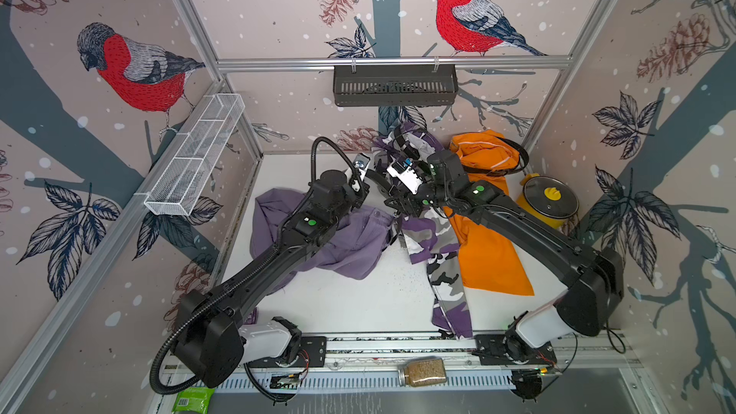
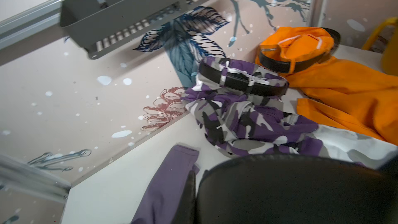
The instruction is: Remove the belt from the trousers
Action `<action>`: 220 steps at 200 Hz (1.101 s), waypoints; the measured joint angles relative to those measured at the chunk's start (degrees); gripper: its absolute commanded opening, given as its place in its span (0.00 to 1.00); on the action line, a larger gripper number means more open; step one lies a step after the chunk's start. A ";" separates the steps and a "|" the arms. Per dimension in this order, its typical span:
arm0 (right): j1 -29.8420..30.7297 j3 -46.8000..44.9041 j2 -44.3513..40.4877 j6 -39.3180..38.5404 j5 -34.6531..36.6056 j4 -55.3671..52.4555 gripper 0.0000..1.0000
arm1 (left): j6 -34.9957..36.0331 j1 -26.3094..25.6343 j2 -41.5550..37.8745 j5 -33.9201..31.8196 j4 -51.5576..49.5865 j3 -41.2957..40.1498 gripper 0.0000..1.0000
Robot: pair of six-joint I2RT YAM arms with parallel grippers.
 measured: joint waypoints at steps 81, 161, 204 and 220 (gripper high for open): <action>-1.44 -2.64 -1.05 -0.02 -3.10 4.85 0.00 | -23.80 20.72 -4.70 11.78 0.76 -6.43 0.00; -1.92 -4.74 -1.86 0.39 -2.03 1.84 0.00 | -41.70 28.06 -4.46 15.19 3.02 -12.28 0.00; -2.12 -4.74 -1.97 0.61 -1.49 1.42 0.00 | -35.74 22.71 -0.52 17.86 2.84 -6.05 0.76; -2.34 -4.44 -1.86 0.79 -1.16 1.27 0.00 | -33.55 20.44 1.77 19.89 1.84 -2.80 0.95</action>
